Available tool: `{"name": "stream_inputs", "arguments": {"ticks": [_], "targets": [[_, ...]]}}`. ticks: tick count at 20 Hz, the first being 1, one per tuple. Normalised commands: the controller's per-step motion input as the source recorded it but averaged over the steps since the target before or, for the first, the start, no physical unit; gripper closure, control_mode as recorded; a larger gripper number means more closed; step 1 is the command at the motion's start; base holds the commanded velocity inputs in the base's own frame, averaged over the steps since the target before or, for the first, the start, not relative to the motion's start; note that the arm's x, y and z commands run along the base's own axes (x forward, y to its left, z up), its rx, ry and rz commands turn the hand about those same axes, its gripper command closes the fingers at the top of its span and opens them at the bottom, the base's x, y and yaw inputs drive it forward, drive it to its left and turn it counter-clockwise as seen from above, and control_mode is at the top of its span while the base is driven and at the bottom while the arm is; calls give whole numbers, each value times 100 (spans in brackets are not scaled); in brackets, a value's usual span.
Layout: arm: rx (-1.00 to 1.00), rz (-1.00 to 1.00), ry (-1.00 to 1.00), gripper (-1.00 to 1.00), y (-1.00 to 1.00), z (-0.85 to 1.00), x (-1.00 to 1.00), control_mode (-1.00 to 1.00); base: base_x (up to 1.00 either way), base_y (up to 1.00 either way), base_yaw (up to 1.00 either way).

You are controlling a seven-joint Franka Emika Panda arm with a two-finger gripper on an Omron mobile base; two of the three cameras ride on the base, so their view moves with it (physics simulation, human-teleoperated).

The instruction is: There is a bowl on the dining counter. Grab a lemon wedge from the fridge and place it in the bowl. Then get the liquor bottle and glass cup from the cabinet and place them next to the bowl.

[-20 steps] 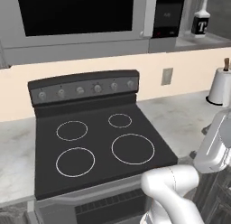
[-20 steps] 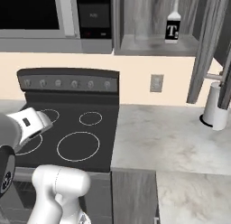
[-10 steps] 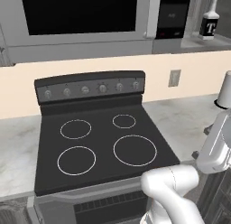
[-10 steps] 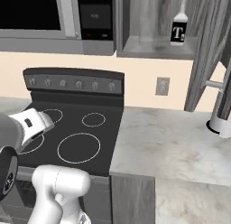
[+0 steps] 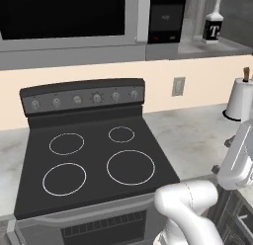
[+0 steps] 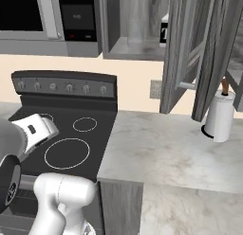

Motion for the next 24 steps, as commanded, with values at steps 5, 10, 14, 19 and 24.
{"name": "stream_inputs", "arguments": {"ticks": [5,10,14,19,24], "targets": [[0,0,0,-100,0,0,0,100,20,-13,-7],[0,-10,-13,-100,-13,6,1,-100,0,0,0],[-10,-36,-38,-100,-28,44,0,-100,0,0,0],[-6,-40,-20,-100,-21,66,9,-100,0,0,0],[0,-27,-7,-100,-43,81,17,-100,0,0,0]]}}
